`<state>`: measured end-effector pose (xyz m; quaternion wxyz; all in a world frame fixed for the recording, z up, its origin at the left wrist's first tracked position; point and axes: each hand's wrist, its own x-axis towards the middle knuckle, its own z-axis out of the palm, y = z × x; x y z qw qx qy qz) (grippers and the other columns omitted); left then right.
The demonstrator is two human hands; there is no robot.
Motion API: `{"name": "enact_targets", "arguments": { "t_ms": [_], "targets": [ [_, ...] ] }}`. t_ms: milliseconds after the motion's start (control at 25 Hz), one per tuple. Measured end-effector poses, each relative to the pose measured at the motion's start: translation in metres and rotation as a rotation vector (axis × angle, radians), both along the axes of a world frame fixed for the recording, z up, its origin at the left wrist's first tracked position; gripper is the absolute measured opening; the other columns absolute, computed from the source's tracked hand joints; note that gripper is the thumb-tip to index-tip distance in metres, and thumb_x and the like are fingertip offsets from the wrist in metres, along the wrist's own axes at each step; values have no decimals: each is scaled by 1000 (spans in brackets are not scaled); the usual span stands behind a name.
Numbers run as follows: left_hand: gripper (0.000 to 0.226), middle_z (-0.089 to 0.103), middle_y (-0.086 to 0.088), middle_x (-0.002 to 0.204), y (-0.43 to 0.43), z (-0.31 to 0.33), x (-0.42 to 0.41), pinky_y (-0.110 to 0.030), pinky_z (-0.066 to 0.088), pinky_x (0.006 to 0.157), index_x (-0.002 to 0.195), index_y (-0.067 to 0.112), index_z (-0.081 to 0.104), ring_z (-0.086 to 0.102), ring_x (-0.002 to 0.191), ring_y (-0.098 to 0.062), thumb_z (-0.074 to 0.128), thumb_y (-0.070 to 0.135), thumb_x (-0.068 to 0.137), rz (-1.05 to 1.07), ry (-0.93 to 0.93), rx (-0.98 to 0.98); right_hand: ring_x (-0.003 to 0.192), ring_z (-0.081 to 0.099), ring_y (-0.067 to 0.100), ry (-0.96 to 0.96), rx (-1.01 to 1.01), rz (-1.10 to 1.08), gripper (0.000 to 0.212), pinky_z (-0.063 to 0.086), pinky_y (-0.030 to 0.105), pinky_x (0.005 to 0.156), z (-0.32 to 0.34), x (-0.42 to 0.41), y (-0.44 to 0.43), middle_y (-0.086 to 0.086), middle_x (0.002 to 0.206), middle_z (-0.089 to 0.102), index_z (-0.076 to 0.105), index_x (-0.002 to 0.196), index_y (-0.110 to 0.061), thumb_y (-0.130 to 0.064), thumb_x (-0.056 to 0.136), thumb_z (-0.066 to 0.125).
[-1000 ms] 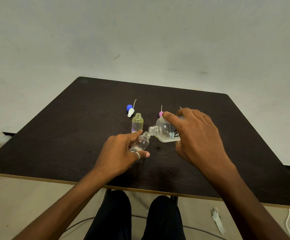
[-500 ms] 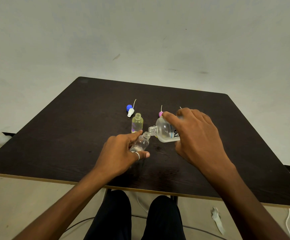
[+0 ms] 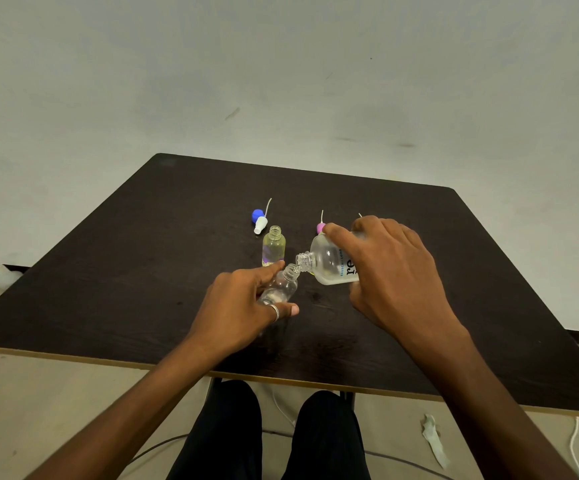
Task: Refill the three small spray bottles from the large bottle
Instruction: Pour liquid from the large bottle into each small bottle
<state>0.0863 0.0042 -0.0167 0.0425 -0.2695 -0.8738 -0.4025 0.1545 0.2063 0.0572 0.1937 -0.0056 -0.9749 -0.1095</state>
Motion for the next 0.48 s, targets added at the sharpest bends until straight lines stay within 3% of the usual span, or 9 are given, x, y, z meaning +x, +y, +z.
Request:
{"name": "enact_targets", "arguments": {
  "t_ms": [240,480],
  "targets": [
    [77,70,7,122,0,0,0,-26,55,92,141,30,53,67,104,-2,83,47,72,-3,-5,18,115,54,29,-9,-5,4,79,43,41,96,1,0,-1,4,124,56,42,139,-35,-24,70,78],
    [76,71,8,121,0,0,1,-26,56,90,140,32,53,68,101,-2,83,48,72,6,-6,8,116,53,28,-11,0,0,80,43,40,97,1,1,-1,4,125,56,41,139,-36,-23,69,78]
  ]
}}
